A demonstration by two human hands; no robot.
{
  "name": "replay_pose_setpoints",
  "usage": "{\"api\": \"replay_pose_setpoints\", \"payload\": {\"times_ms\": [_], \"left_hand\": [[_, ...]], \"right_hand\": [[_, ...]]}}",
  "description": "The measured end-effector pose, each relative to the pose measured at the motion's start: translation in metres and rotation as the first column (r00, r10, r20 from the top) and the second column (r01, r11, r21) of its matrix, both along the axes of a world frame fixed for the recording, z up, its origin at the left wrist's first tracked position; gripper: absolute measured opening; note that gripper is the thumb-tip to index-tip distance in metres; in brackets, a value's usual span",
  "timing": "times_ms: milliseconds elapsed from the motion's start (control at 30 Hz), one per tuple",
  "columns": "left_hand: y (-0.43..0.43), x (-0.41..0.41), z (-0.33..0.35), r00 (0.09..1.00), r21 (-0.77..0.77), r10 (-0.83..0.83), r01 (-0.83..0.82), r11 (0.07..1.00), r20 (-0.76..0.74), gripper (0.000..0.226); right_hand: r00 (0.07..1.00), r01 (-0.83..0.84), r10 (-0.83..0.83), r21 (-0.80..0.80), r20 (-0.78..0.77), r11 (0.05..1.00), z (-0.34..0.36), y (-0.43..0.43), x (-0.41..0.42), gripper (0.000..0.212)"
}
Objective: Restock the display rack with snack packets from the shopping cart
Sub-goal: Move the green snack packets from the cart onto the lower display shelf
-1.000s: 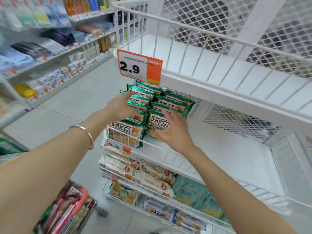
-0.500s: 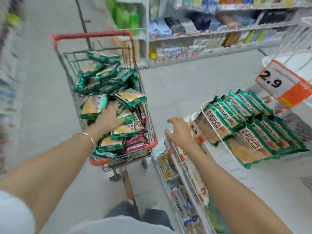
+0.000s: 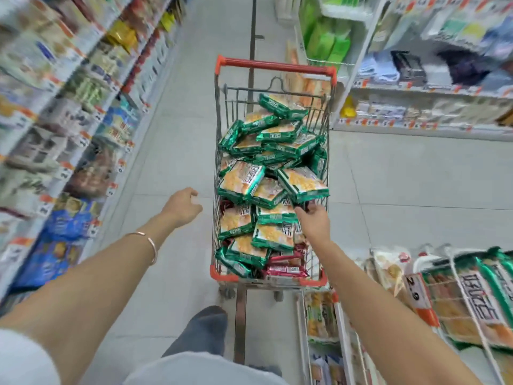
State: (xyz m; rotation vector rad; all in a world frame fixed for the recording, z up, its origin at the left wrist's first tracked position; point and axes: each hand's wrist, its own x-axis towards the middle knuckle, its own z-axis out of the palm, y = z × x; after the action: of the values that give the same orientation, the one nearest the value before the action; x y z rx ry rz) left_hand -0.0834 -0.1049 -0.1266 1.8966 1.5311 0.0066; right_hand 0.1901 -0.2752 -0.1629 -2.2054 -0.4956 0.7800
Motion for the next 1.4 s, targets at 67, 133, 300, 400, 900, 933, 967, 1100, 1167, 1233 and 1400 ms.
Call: {"api": "replay_pose_setpoints", "payload": {"times_ms": [67,133,300,400,900,933,967,1100,1167,1233,1400], "left_hand": [[0.026,0.008,-0.001,1.000,-0.016,-0.002,0.003,1.000,0.031,0.047],[0.050,0.018,-0.002,0.998,-0.044,-0.015,0.017,0.999,0.056,0.046],[0.104,0.044,-0.001,0.984,-0.102,-0.067,0.085,0.991,0.167,0.040],[0.123,0.061,-0.003,0.964,-0.219,-0.003,0.063,0.974,0.266,0.032],[0.153,0.053,-0.004,0.874,-0.787,0.327,0.094,0.610,0.358,0.023],[0.160,0.039,-0.003,0.846,-0.784,0.384,0.062,0.618,0.370,0.017],[0.168,0.026,-0.002,0.828,-0.777,0.422,0.027,0.629,0.370,0.014],[0.188,-0.026,-0.001,0.812,-0.752,0.481,-0.083,0.654,0.329,0.012],[0.192,-0.044,-0.003,0.795,-0.746,0.514,-0.121,0.655,0.323,0.016],[0.191,-0.049,0.002,0.786,-0.744,0.525,-0.129,0.656,0.327,0.013],[0.186,-0.029,0.009,0.787,-0.706,0.486,-0.093,0.702,0.379,0.038]], "right_hand": [[0.886,0.304,-0.286,-0.009,-0.366,0.953,0.003,0.032,0.015,0.035],[0.788,0.374,-0.306,0.019,-0.534,0.927,-0.009,0.059,0.034,0.042],[0.735,0.460,-0.362,0.030,-0.574,0.887,-0.025,0.092,0.040,0.034],[0.568,0.620,-0.492,-0.050,-0.660,0.783,-0.025,0.082,0.019,0.041],[0.784,0.175,-0.156,-0.027,-0.601,0.984,0.010,0.109,-0.053,0.064],[0.775,0.163,-0.196,-0.109,-0.601,0.981,0.003,0.118,-0.058,0.074],[0.763,0.136,-0.212,-0.170,-0.610,0.976,-0.004,0.129,-0.064,0.083],[0.821,0.185,-0.291,-0.253,-0.492,0.950,-0.023,0.164,-0.092,0.069],[0.846,0.239,-0.332,-0.259,-0.418,0.936,-0.031,0.168,-0.099,0.046],[0.864,0.311,-0.374,-0.226,-0.337,0.923,-0.034,0.164,-0.101,0.041],[0.962,0.271,-0.267,0.072,-0.062,0.960,-0.010,0.147,-0.090,0.013]]}}
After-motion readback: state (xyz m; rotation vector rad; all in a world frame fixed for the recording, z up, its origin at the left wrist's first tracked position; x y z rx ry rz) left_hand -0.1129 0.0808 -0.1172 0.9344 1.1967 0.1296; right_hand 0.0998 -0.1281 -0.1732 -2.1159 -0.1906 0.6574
